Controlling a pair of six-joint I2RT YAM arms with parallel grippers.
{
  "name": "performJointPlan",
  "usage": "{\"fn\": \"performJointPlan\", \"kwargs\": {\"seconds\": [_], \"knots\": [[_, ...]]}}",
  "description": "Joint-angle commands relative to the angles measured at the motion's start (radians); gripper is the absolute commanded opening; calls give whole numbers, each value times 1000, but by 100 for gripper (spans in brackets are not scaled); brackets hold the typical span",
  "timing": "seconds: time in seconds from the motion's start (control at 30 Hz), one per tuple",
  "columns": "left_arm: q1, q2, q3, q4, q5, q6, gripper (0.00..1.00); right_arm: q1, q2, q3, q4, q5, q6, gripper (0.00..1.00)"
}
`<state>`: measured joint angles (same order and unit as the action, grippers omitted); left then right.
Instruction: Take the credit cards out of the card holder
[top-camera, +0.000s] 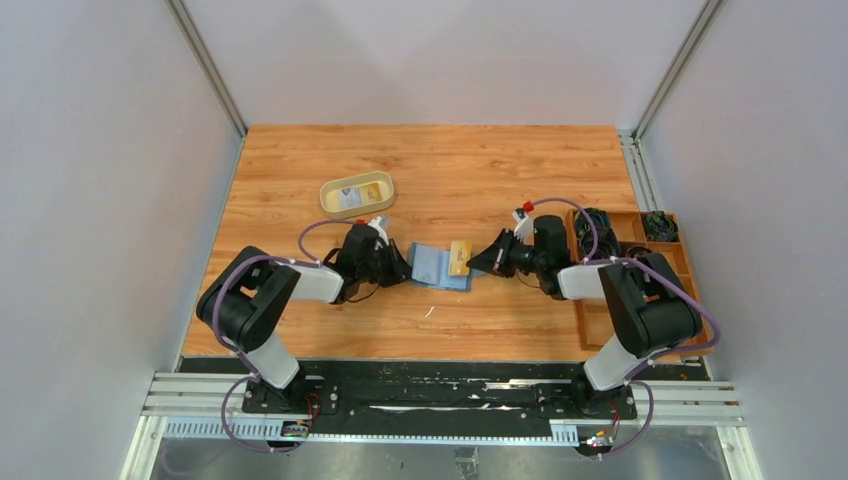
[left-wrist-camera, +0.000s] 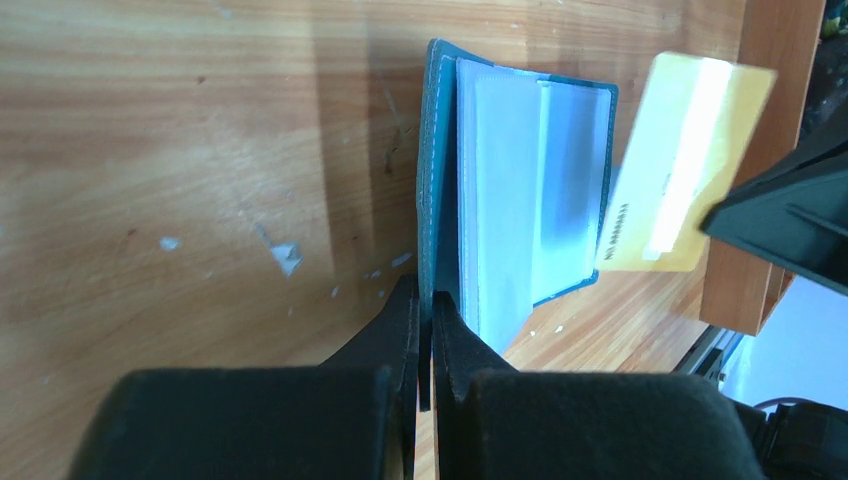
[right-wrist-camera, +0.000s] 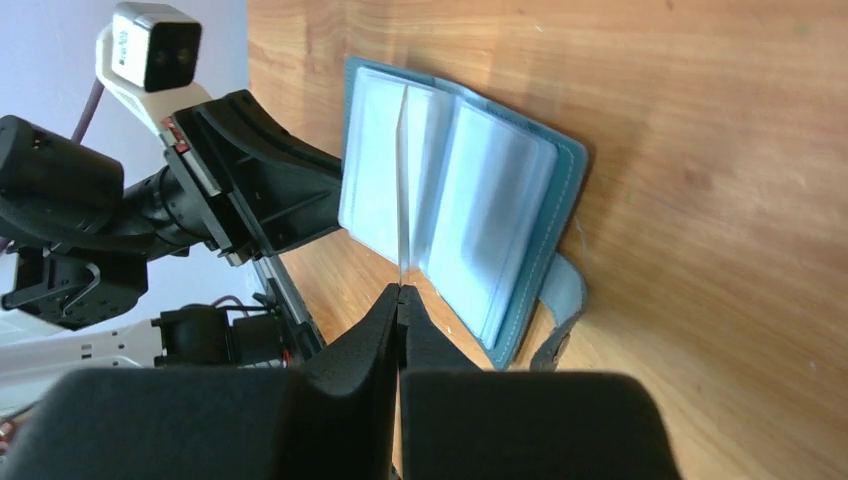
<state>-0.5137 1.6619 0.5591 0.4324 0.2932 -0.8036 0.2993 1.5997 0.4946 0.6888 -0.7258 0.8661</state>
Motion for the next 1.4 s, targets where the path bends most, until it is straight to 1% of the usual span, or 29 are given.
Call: {"fn": "performJointPlan", "kwargs": {"seconds": [0.0, 0.2, 0.33, 0.53, 0.6, 0.83, 1.0, 1.27, 1.37], "knots": [[25, 9, -107, -243, -130, 26, 0, -14, -42, 101, -137, -68, -106, 0], [108, -69, -193, -228, -125, -19, 0, -14, -42, 281, -313, -85, -224, 0], [167, -150, -249, -245, -137, -32, 0, -4, 27, 442, -431, -77, -278, 0], [235, -247, -289, -306, -143, -19, 0, 59, 221, 780, -573, -43, -330, 0], [247, -247, -289, -305, -127, -20, 0, 85, 289, 868, -597, -32, -330, 0], [261, -226, -284, -292, -103, -10, 0, 162, 531, 1268, -673, 2, -302, 0], [261, -221, -280, -297, -94, 12, 0, 213, 735, 1555, -755, 35, -282, 0], [261, -204, -268, -297, -62, 34, 0, 277, 975, 1878, -801, 101, -239, 0], [261, -203, -269, -297, -57, 38, 0, 290, 1033, 1926, -806, 119, -223, 0]]}}
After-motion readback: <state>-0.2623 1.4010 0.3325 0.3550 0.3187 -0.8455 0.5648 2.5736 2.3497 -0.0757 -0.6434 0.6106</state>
